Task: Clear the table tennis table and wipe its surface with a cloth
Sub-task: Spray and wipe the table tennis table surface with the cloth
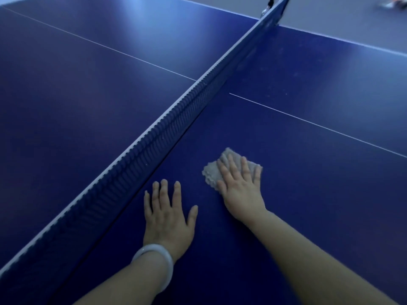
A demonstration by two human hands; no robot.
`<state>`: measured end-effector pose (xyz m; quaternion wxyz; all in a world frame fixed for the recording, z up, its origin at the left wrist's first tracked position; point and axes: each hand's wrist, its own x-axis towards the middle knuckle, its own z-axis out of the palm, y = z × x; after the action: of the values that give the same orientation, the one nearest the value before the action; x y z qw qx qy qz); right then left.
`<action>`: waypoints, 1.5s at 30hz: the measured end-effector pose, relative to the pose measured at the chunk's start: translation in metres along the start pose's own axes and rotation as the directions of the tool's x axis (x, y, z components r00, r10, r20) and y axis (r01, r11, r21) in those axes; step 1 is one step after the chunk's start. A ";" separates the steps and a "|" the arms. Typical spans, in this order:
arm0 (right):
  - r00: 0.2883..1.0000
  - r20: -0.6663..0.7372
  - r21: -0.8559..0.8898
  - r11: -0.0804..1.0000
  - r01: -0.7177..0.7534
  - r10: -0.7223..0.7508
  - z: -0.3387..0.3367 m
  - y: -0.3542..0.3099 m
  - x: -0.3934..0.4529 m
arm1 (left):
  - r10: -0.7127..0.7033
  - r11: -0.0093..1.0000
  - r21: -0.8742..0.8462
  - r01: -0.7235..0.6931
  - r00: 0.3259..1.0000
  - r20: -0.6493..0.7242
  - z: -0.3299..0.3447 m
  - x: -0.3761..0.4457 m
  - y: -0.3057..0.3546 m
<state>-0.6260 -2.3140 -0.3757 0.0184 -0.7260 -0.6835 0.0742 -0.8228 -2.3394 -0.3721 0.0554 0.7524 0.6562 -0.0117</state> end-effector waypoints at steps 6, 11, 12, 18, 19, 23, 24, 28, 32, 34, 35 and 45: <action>0.847 0.025 0.054 0.845 -0.531 0.531 -0.021 0.134 -0.053 | -0.001 0.999 -0.048 0.000 1.000 -0.017 0.003 -0.001 -0.001; 0.759 -0.015 0.108 0.755 -0.646 0.651 -0.014 0.088 -0.114 | 0.005 0.999 -0.038 -0.006 1.000 -0.023 0.003 -0.002 -0.002; 0.848 -0.035 0.093 0.847 -0.524 0.529 -0.007 0.062 -0.126 | 0.010 0.999 -0.046 -0.011 1.000 -0.022 0.002 -0.002 -0.002; 0.963 -0.050 0.022 0.964 -0.265 0.266 0.009 -0.003 -0.204 | 0.022 0.998 -0.062 -0.023 1.000 -0.021 0.000 -0.002 -0.004; 0.959 -0.060 0.015 0.961 -0.277 0.277 0.008 -0.004 -0.206 | 0.023 0.997 -0.076 -0.025 0.999 -0.027 0.000 -0.003 -0.005; 0.959 -0.039 0.023 0.960 -0.281 0.281 0.006 -0.007 -0.204 | 0.047 0.979 -0.200 -0.048 0.999 -0.006 -0.006 -0.002 -0.009; 0.959 -0.034 0.020 0.959 -0.282 0.283 0.005 -0.007 -0.203 | 0.055 0.963 -0.267 -0.049 0.998 0.015 -0.010 -0.002 -0.011; 0.959 -0.020 0.016 0.959 -0.282 0.283 0.005 -0.006 -0.204 | 0.130 0.868 -0.476 -0.143 0.990 -0.060 -0.020 -0.046 -0.019; 0.959 -0.025 0.002 0.959 -0.284 0.284 0.007 -0.006 -0.203 | 0.279 0.911 -0.317 -0.263 0.960 0.006 -0.011 -0.150 -0.013; 0.960 -0.029 0.013 0.961 -0.277 0.277 0.007 -0.005 -0.203 | 0.268 0.945 -0.223 -0.239 0.957 0.111 -0.003 -0.184 -0.009; 0.962 -0.033 0.014 0.962 -0.272 0.272 0.008 -0.005 -0.203 | 0.258 0.955 -0.186 -0.230 0.956 0.141 0.001 -0.195 -0.007; 0.949 0.160 0.018 0.960 -0.279 0.272 -0.004 0.074 -0.241 | 0.299 0.952 -0.177 -0.249 0.881 0.368 -0.003 -0.193 -0.015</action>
<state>-0.5656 -2.5580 -0.3612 -0.0308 -0.8057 -0.5731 0.1464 -0.8642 -2.5271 -0.3532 0.2327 0.8153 0.5182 -0.1123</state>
